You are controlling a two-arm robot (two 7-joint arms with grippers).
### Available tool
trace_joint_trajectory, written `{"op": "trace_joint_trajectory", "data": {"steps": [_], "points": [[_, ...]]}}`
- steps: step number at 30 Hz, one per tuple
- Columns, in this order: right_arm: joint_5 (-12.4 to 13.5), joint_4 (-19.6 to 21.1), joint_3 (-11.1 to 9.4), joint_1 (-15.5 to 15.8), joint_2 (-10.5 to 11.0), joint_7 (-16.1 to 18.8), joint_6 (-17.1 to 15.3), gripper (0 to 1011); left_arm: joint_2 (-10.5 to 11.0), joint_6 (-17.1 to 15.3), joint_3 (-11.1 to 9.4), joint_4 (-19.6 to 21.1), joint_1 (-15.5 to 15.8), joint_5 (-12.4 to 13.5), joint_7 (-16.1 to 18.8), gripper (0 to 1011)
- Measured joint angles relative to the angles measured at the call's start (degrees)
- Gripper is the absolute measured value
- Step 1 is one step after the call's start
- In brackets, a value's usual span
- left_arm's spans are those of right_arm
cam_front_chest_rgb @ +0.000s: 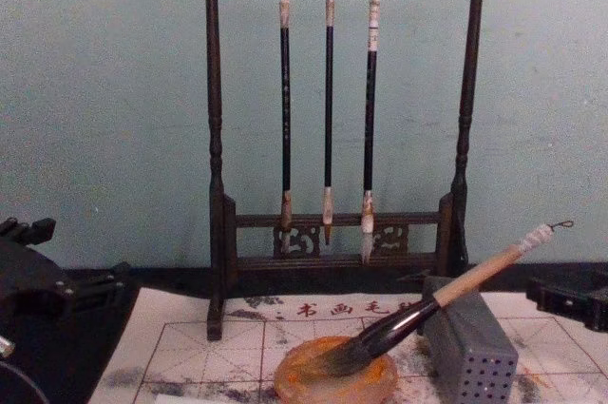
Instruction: Pick up the brush from the inkstone, write on the paper, then place the brush back to its original position.
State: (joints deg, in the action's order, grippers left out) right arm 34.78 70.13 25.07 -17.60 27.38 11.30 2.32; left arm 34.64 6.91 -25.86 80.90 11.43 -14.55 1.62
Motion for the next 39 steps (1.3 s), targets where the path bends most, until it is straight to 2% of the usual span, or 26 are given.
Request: {"op": "trace_joint_trajectory", "data": {"steps": [39], "points": [[-0.04,0.01,0.08,-0.07,0.08,0.03,-0.03,1000,0.00,0.00,0.00,0.00,0.00,0.00,0.00,1001]]}}
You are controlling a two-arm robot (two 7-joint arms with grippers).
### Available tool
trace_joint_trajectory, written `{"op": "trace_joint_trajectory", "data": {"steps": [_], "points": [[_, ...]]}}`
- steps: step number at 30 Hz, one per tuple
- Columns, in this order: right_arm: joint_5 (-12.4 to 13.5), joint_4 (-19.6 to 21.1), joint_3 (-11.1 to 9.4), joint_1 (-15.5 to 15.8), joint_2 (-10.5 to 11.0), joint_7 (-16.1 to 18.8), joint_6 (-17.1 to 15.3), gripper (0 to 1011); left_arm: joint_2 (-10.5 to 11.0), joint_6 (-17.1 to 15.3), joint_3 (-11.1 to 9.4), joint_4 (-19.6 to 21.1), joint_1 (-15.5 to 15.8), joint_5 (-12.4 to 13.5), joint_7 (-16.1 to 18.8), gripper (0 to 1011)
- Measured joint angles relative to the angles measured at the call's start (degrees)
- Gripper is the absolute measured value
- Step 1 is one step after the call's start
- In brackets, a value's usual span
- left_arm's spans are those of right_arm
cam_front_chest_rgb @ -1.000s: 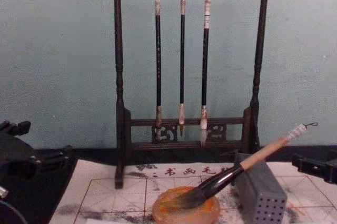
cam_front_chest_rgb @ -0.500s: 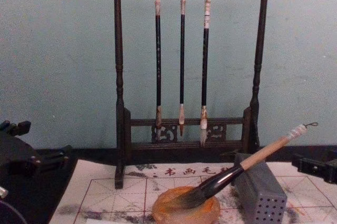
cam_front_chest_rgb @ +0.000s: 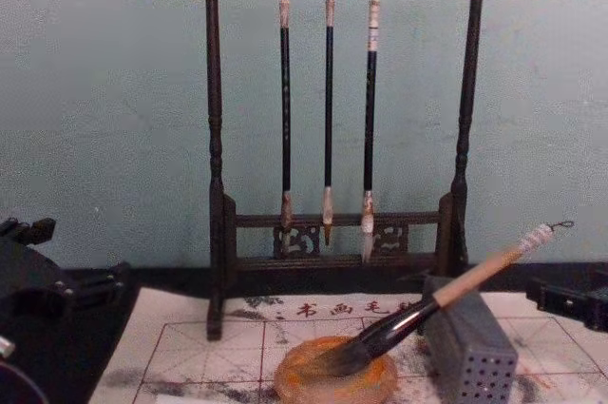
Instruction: Pick up the brush from the inkstone, write on the paper, then place the brush back to its original position.
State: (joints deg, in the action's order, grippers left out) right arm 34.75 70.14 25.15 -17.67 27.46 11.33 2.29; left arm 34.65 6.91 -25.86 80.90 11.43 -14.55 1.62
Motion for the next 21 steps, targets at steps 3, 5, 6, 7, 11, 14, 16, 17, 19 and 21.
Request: {"op": "trace_joint_trajectory", "data": {"steps": [3,5,6,7,11,14,16,17,19,21], "points": [[0.01,0.00,0.00,0.00,0.00,0.00,0.00,1000,0.00,0.00,0.00,0.00,0.00,0.00,0.00,1001],[0.02,0.00,0.00,0.00,0.00,0.00,0.00,1000,0.00,0.00,0.00,0.00,0.00,0.00,0.00,1001],[0.03,0.00,0.00,0.00,0.00,0.00,0.00,1000,0.00,0.00,0.00,0.00,0.00,0.00,0.00,1001],[0.03,0.00,0.00,0.00,0.00,0.00,0.00,1000,0.00,0.00,0.00,0.00,0.00,0.00,0.00,1001],[0.05,0.00,0.00,0.00,0.00,0.00,0.00,1000,0.00,0.00,0.00,0.00,0.00,0.00,0.00,1001],[0.05,0.00,0.00,0.00,0.00,0.00,0.00,1000,0.00,0.00,0.00,0.00,0.00,0.00,0.00,1001],[0.05,0.00,0.00,0.00,0.00,0.00,0.01,1000,0.00,0.00,0.00,0.00,0.00,0.00,0.00,1001],[0.05,0.00,0.00,0.00,0.00,0.00,0.00,1000,0.00,0.00,0.00,0.00,0.00,0.00,0.00,1001],[0.05,0.00,0.00,0.00,0.00,0.00,0.01,1000,0.00,0.00,0.00,0.00,0.00,0.00,0.00,1001],[0.05,0.00,0.00,0.00,0.00,0.00,0.01,1000,0.00,0.00,0.00,0.00,0.00,0.00,0.01,1001]]}}
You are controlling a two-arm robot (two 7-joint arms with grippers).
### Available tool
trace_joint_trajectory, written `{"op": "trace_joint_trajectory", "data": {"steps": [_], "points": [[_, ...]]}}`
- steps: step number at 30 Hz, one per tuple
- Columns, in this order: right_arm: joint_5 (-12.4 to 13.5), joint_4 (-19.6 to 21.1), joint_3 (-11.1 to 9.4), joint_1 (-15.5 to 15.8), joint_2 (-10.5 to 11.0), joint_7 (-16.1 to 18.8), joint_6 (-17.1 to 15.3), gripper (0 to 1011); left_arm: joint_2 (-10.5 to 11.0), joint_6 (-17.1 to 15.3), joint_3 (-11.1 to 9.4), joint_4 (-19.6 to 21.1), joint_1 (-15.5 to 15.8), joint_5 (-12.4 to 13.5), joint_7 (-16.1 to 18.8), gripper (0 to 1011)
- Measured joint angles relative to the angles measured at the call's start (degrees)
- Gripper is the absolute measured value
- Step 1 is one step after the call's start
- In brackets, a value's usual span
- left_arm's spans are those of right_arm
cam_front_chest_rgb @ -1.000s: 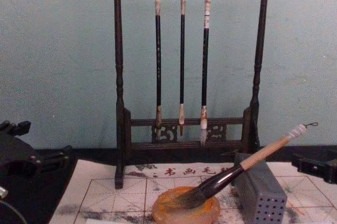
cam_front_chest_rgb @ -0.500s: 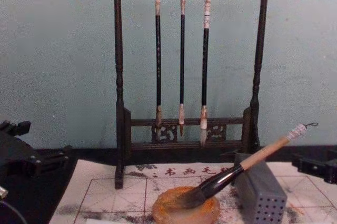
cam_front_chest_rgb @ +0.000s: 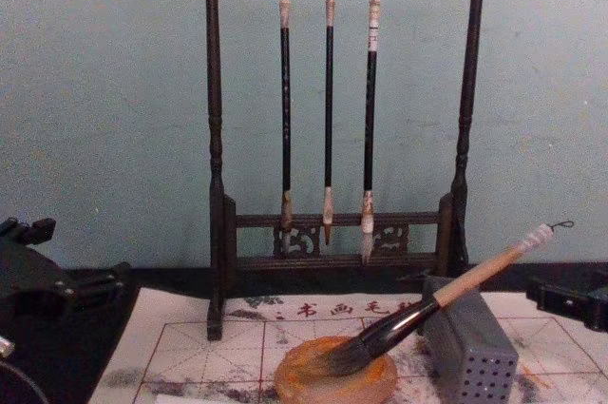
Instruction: Pick up the brush from the inkstone, write on the paper, then place the brush back to its original position.
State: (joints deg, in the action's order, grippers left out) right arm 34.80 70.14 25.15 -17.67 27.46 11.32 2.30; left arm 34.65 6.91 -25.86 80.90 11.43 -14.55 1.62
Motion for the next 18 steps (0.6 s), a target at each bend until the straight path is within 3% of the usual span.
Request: {"op": "trace_joint_trajectory", "data": {"steps": [18], "points": [[0.00,-0.01,0.00,0.00,0.00,0.00,0.00,1000,0.00,0.00,0.00,0.00,0.00,0.00,0.00,1001]]}}
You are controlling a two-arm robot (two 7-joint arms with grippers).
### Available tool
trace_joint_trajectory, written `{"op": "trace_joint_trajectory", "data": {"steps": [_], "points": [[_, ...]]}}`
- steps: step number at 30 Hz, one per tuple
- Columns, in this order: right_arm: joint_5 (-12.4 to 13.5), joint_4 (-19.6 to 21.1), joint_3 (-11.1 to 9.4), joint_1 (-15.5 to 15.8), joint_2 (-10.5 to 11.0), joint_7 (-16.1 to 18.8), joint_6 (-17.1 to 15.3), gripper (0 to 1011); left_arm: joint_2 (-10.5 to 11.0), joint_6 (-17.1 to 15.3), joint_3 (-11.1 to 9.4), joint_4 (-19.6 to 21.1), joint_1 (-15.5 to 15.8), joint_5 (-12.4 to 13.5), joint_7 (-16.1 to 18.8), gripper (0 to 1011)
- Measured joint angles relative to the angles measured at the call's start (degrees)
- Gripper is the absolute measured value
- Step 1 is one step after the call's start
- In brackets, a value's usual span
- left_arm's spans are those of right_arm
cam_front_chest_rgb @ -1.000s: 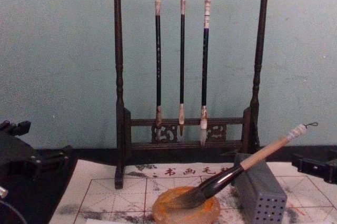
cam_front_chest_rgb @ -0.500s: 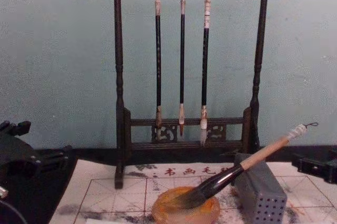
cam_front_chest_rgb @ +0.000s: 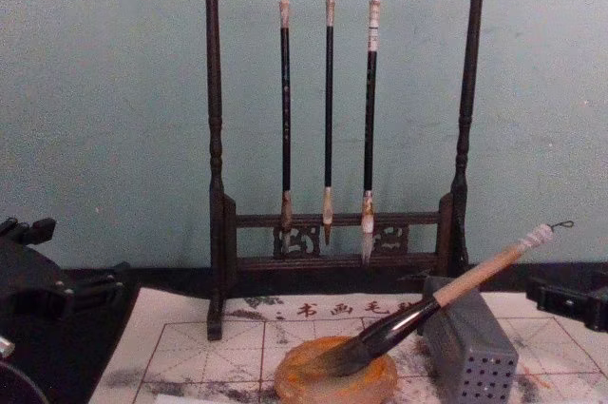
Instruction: Pick up the brush from the inkstone, write on the paper, then place the brush back to its original position.
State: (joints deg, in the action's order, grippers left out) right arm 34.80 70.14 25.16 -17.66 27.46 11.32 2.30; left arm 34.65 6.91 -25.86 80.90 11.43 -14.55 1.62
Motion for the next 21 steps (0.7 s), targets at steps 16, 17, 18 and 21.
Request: {"op": "trace_joint_trajectory", "data": {"steps": [16,17,18,21], "points": [[0.00,0.00,0.00,0.00,0.00,0.00,0.00,1000,0.00,0.00,0.00,0.00,0.00,0.00,0.00,1001],[0.00,0.00,0.00,0.00,0.00,0.00,0.00,1000,0.00,0.00,0.00,0.00,0.00,0.00,0.00,1001],[0.00,0.00,0.00,0.00,0.00,0.00,0.00,1000,0.00,0.00,0.00,0.00,0.00,0.00,0.00,1001],[0.00,0.00,0.00,0.00,0.00,0.00,0.00,1000,0.00,0.00,0.00,0.00,0.00,0.00,0.00,1001]]}}
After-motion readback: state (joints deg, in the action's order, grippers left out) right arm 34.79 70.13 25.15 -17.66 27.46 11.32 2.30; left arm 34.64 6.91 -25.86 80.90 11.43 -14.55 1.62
